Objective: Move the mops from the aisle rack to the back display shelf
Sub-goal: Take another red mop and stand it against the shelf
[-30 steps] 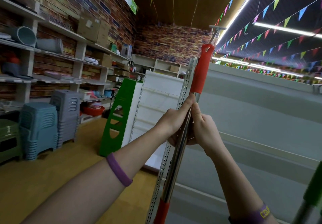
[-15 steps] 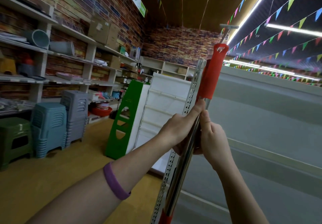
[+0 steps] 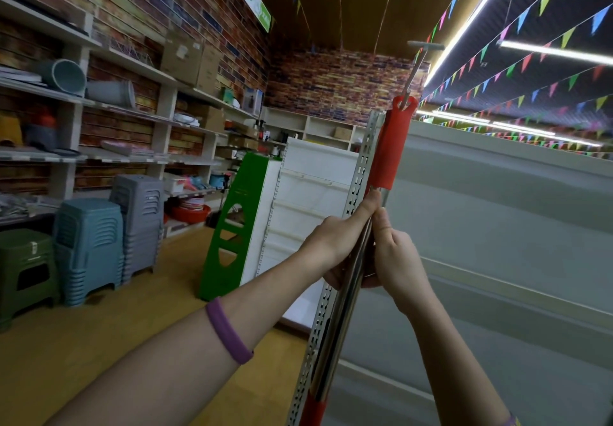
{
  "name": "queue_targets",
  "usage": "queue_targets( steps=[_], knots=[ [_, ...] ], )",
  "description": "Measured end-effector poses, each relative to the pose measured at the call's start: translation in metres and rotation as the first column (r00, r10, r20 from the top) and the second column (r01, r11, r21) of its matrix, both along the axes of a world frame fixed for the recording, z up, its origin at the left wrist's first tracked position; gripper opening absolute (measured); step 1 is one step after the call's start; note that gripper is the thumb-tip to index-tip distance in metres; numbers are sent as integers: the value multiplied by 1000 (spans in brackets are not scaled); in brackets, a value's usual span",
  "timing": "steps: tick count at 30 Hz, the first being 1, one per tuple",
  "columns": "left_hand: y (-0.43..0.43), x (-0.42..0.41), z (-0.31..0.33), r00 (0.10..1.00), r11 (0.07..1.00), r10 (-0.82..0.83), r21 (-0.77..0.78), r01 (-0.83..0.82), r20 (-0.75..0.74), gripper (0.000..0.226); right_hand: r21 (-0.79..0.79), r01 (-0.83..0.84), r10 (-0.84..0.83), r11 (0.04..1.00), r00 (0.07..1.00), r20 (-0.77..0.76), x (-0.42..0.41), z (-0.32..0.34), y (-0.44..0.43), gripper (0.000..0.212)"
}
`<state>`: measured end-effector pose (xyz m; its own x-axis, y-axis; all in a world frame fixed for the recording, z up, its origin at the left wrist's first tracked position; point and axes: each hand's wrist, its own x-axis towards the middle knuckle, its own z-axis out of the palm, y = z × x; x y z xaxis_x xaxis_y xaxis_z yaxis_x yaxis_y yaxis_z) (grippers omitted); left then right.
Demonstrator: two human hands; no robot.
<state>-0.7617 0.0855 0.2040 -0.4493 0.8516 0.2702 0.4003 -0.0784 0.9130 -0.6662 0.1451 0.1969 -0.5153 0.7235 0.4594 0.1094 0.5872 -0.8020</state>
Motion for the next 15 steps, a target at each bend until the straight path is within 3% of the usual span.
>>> queue_targets(
  steps=[15],
  knots=[
    [26, -5, -1, 987, 993, 108, -60, -101, 122, 120, -173, -8, 14, 985, 999, 32, -17, 4, 22, 78]
  ],
)
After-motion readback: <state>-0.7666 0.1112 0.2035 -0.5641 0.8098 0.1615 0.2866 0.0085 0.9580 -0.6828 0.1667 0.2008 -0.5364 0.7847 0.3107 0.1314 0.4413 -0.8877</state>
